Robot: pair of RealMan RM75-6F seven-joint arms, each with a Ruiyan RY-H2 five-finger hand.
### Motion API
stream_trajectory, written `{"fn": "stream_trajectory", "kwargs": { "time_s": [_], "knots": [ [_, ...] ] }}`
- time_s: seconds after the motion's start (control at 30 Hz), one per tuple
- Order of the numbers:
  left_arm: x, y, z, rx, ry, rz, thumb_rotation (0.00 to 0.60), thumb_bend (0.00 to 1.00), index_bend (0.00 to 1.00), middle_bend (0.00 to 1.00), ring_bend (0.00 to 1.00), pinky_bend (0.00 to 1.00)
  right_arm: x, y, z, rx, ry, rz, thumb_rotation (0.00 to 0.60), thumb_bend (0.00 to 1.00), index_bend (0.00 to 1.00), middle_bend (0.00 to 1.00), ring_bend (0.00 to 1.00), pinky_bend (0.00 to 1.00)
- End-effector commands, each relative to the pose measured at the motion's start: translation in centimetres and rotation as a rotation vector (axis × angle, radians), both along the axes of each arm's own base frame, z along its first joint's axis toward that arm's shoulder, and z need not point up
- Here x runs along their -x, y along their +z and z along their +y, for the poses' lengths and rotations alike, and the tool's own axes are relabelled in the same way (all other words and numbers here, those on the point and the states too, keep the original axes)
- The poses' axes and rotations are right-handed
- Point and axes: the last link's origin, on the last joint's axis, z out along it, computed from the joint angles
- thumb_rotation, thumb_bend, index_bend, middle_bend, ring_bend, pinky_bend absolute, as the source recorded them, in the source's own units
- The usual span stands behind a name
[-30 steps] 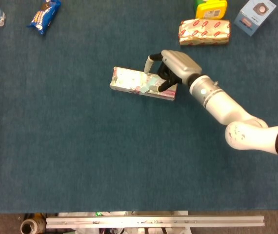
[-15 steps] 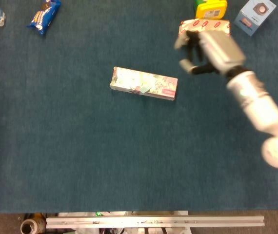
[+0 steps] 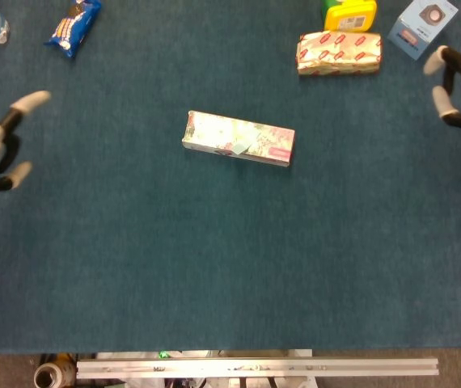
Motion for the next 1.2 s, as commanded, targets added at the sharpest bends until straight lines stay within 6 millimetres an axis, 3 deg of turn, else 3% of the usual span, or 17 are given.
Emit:
{"fn": "stream_trajectory", "kwargs": {
  "time_s": [0.03, 0.17, 0.37, 0.6, 1.2],
  "knots": [
    [-2.2, -1.1, 2.0, 0.085, -0.062, -0.003, 0.6, 0.39, 0.1, 0.93, 1.0, 1.0, 0.1, 0.4, 0.1, 0.012, -0.005, -0.004, 0.6, 0.41, 0.44, 0.64, 0.65, 0.85],
    [-4.2, -2.6, 3.5, 0.149, -0.111, 0.011, 0.6, 0.47, 0.1, 0.95, 1.0, 1.0, 0.1, 0.8, -0.1, 0.031, -0.007, 0.007, 0.6, 0.41, 0.44, 0.64, 0.66, 0.85],
    [-7.0, -5.2, 5.3, 0.24, -0.142, 0.084, 0.6, 0.74, 0.11, 0.95, 1.0, 0.97, 0.1, 0.7, -0.3, 0.04, -0.014, 0.016, 0.6, 0.41, 0.44, 0.64, 0.66, 0.85],
    [-10.0, -8.2, 6.6, 0.324, -0.154, 0.16, 0.6, 0.89, 0.11, 0.94, 1.0, 0.97, 0.1, 0.3, -0.4, 0.039, -0.02, 0.025, 0.6, 0.41, 0.44, 0.64, 0.68, 0.85],
    [-16.3, -15.2, 9.3, 0.459, -0.174, 0.251, 0.6, 0.9, 0.09, 0.94, 1.0, 0.97, 1.3, -0.1, -0.9, 0.04, -0.074, 0.035, 0.6, 0.41, 0.44, 0.64, 0.71, 0.85]
  ]
}}
